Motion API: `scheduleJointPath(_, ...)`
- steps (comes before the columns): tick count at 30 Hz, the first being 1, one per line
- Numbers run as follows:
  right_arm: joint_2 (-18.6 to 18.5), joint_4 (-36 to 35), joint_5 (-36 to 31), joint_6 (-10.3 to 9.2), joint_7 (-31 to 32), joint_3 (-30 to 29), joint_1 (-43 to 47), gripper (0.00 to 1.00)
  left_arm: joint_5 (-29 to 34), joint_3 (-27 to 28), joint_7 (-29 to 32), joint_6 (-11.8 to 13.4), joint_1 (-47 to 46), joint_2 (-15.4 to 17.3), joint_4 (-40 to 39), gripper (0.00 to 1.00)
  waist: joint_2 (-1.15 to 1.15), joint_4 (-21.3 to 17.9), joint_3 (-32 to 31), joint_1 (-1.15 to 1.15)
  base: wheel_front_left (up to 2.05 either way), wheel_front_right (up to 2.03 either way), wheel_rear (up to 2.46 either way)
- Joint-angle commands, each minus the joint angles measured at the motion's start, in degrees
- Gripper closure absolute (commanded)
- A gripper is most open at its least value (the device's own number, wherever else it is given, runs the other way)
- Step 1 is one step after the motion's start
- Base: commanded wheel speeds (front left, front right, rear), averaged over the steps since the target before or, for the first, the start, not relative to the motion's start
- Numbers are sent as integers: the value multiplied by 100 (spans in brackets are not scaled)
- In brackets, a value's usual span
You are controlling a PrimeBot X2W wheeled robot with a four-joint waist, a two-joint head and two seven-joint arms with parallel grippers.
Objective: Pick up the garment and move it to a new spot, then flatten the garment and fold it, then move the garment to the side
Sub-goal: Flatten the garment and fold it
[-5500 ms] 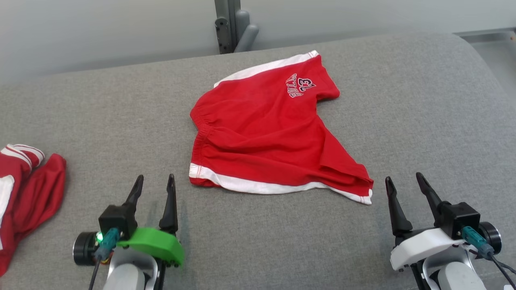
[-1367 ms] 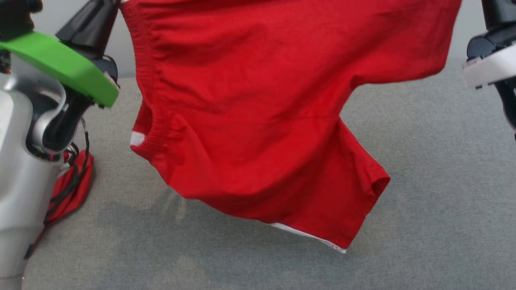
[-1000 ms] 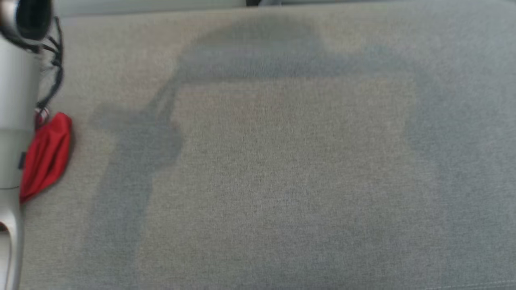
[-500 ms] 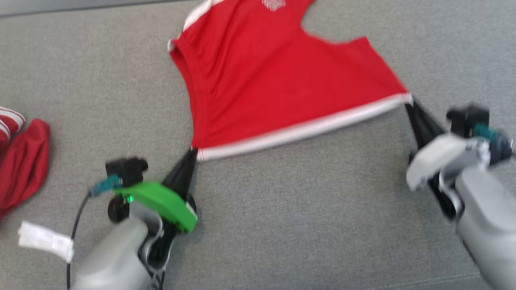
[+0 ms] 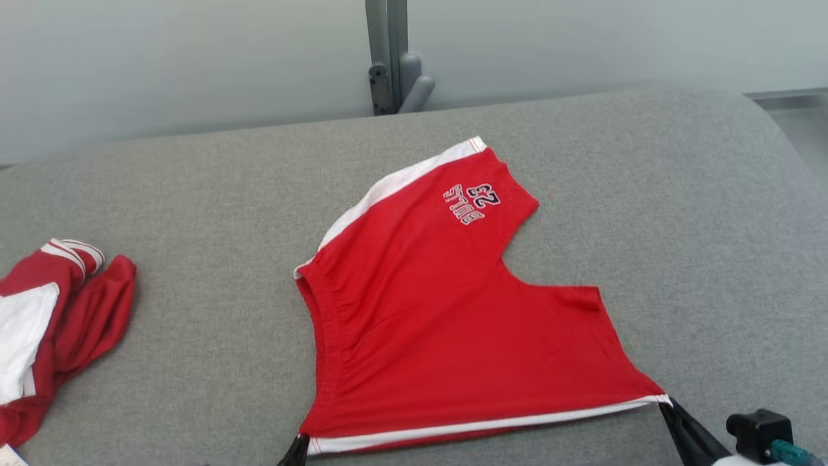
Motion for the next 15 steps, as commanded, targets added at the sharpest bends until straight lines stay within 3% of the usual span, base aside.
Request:
scheduleJointPath(1,-71,-106,-118,-26,-16,-106,229,100,187,167,-4,22,258,96,-60,100,0,98,-487,0,0,0,0)
scheduleJointPath(9,-80,-883,-462,-27,-17,-726,284,100,494,387,-13,24,293,-43,-677,100,0,282,-212,0,0,0,0)
scheduleJointPath(12,-109,-931,-660,-25,-17,-809,-333,100,479,470,-12,23,-231,-134,-876,100,0,429,216,0,0,0,0)
scheduleJointPath(15,-249,-699,-906,-24,231,-639,-1618,100,513,518,-10,22,-1151,-288,-724,100,0,673,869,0,0,0,0)
